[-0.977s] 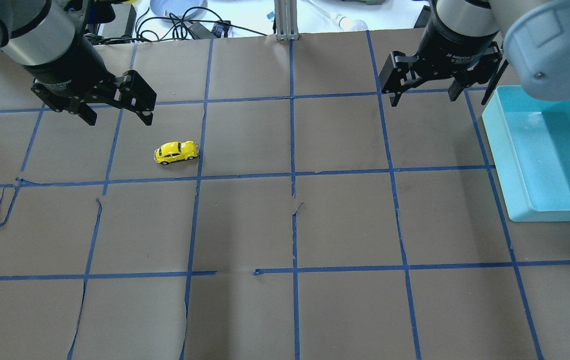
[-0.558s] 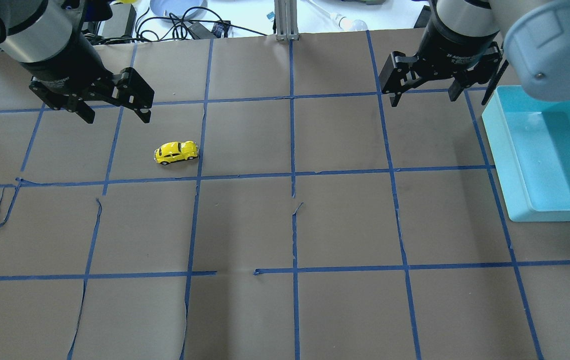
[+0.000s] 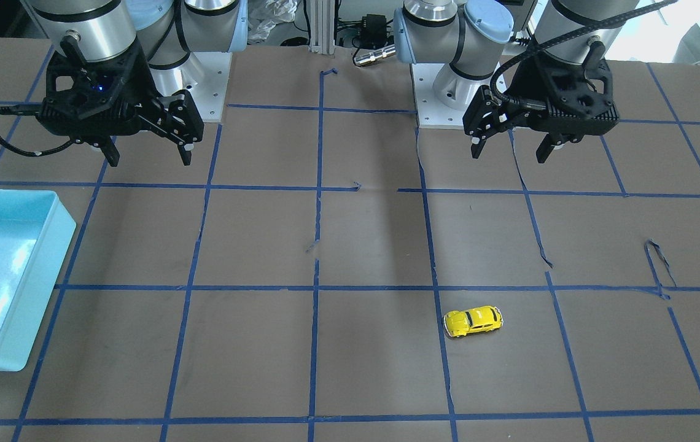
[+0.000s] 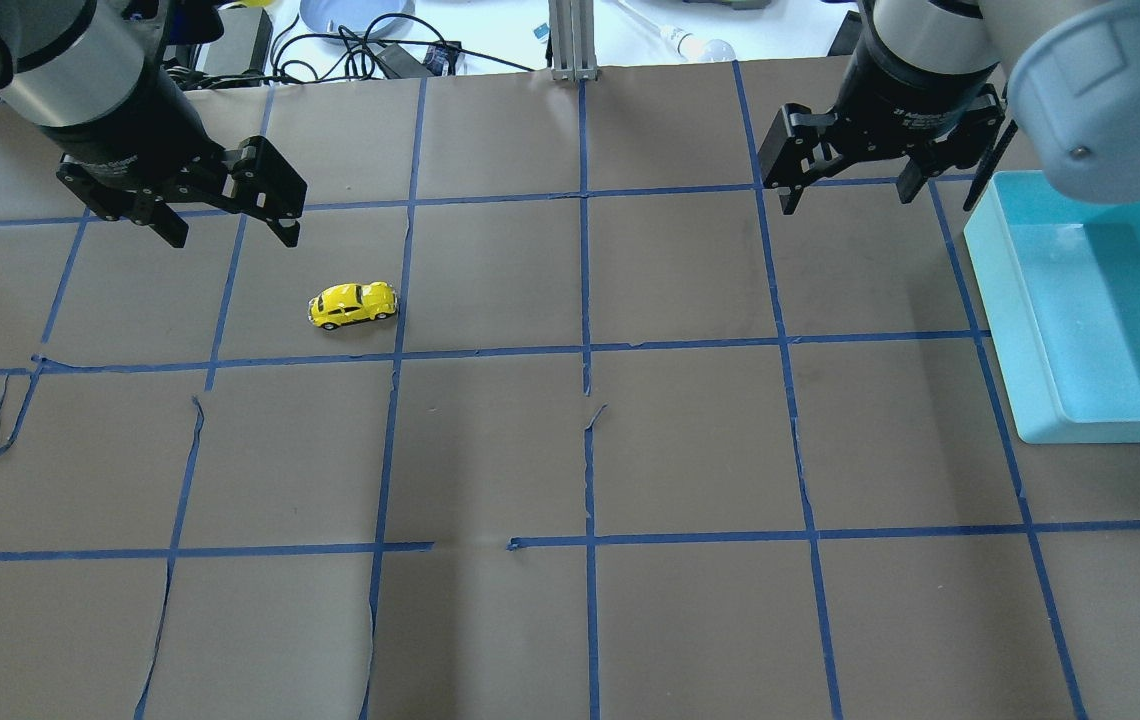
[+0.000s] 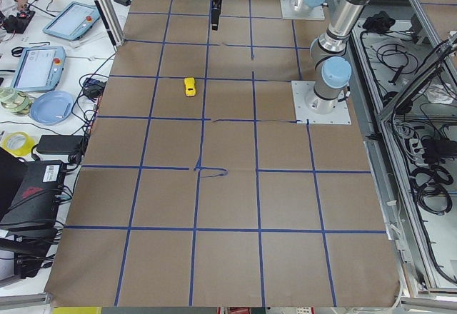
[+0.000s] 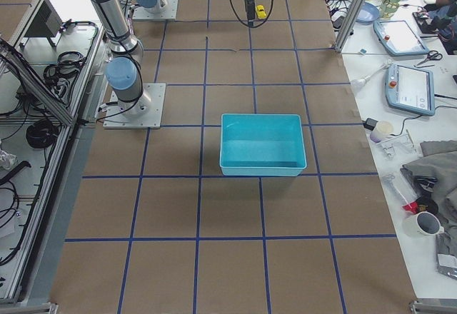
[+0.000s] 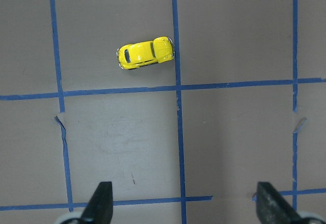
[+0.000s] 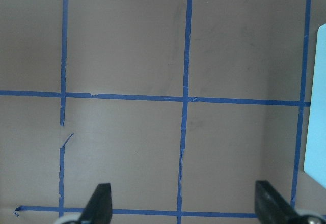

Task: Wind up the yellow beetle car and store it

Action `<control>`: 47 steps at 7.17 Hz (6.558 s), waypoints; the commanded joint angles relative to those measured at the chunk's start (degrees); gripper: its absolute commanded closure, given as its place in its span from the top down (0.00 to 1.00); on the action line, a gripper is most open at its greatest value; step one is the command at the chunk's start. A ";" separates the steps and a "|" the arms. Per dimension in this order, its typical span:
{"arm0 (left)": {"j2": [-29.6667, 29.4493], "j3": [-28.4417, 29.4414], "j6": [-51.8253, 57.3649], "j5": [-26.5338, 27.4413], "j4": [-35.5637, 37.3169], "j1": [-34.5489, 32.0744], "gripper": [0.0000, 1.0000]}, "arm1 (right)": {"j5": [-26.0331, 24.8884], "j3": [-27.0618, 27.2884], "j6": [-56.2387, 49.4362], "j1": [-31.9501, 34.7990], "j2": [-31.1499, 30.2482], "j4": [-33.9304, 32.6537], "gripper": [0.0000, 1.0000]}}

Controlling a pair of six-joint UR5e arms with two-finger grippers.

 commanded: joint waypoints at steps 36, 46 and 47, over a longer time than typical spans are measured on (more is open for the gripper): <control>-30.70 -11.60 81.62 -0.84 41.84 3.50 0.37 | -0.04 0.44 -0.05 0.00 -0.10 -0.09 1.00; -30.43 -12.30 90.49 -0.66 42.72 7.10 0.20 | -0.04 0.44 -0.05 0.09 -0.10 -0.09 1.00; -30.43 -12.30 92.06 -0.58 42.72 7.89 0.20 | -0.04 0.44 -0.05 0.00 -0.10 -0.09 1.00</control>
